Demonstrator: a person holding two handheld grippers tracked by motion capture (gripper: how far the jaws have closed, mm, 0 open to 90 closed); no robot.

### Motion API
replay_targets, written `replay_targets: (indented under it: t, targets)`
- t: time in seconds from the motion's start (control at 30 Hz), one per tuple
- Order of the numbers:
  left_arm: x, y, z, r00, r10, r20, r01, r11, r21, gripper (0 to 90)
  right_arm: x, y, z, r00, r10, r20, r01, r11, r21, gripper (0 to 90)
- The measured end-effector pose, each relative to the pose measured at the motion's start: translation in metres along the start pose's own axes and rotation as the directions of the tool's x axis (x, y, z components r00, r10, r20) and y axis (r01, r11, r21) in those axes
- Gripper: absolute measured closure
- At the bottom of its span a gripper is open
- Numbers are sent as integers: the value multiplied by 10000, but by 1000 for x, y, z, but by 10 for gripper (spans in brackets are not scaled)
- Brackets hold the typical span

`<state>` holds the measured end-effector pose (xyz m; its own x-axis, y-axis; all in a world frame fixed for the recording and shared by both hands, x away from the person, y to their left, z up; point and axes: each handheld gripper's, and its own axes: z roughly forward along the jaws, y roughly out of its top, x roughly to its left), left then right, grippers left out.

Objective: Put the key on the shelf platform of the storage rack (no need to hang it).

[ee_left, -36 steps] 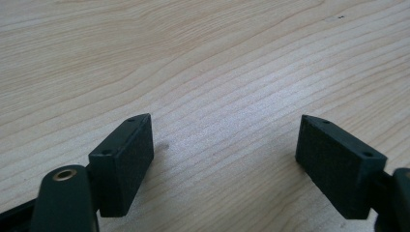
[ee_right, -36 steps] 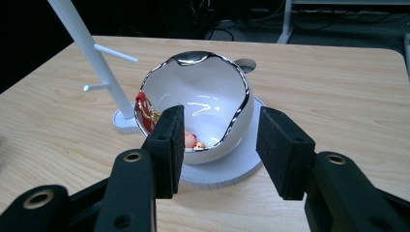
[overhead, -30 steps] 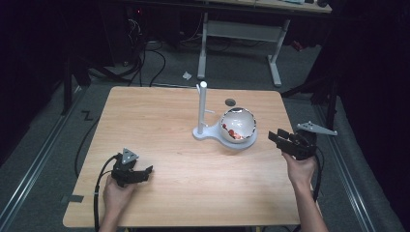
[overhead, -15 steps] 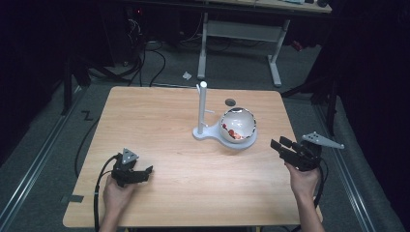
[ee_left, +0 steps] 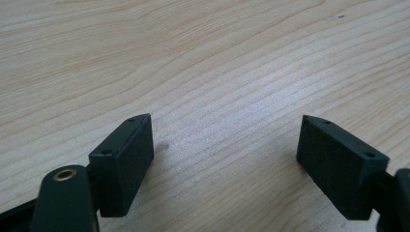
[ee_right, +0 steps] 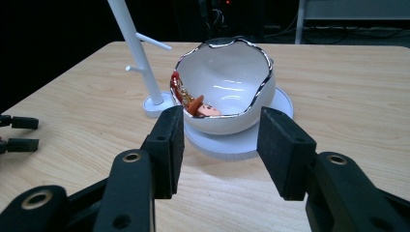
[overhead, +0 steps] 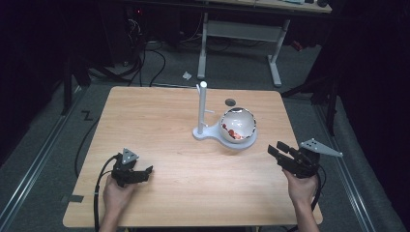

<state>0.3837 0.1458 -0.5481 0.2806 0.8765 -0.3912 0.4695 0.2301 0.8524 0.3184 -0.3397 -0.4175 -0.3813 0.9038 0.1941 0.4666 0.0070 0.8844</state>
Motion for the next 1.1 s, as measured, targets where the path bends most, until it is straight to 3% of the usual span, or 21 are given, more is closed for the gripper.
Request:
replay_targets:
  t: [1.1]
  targets:
    - [0, 0, 0, 10000, -4, 1, 4, 10000, -2, 211, 26, -24, 25, 9980, -187, -605, 207, 9992, 338, 530]
